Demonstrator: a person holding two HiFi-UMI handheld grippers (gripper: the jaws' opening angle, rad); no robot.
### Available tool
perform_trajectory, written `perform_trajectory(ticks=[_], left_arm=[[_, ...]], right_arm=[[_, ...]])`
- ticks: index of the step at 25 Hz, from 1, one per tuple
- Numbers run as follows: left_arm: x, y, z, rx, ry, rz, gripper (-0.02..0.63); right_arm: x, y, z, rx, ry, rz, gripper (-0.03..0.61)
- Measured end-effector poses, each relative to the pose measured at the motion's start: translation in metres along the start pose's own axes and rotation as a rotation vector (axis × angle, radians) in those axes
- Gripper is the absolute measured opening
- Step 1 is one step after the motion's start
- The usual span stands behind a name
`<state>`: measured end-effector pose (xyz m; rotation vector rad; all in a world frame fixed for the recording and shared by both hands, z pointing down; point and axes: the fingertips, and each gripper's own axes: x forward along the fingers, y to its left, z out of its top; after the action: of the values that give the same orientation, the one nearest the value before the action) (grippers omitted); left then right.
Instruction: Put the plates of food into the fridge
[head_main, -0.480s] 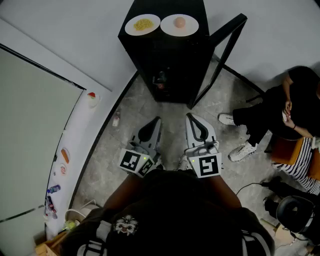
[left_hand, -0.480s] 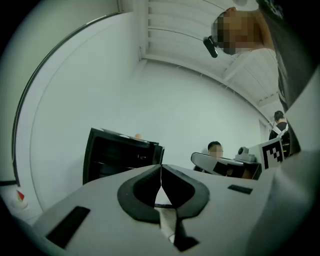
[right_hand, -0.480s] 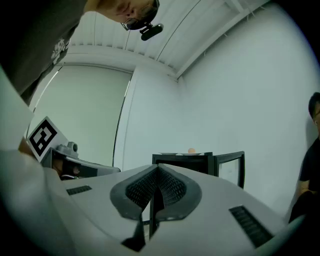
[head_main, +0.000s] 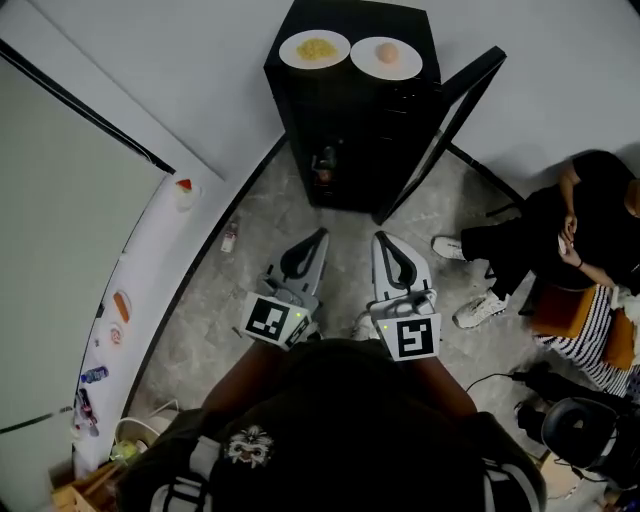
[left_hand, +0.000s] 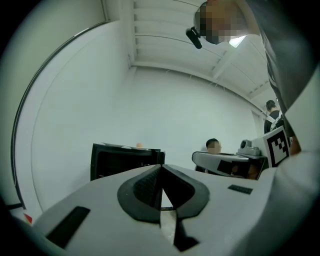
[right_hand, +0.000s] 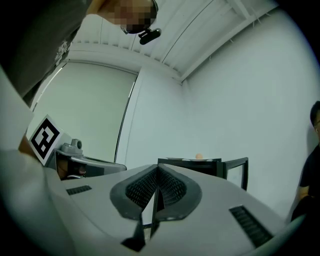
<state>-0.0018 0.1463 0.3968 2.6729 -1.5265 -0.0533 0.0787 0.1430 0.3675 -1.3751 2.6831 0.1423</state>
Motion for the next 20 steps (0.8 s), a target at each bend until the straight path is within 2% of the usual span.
perform_trajectory(ticks=[5, 11, 20], left_arm=[[-0.012, 0.012, 0.001, -0.011, 0.0, -0.001, 0.023], [-0.02, 0.029, 0.006, -0.091, -0.017, -0.032, 0.023], [-0.037, 0.061, 0.01, -0.092, -0.03, -0.103, 0.023]], right_arm=[[0.006, 0.007, 0.005, 0.015, -0.018, -0.02, 0.025], [0.019, 0.018, 0.0, 0.004, 0.011, -0.058, 0.025], [0.045, 0.052, -0.008, 0.004, 0.04, -0.102, 0.025]])
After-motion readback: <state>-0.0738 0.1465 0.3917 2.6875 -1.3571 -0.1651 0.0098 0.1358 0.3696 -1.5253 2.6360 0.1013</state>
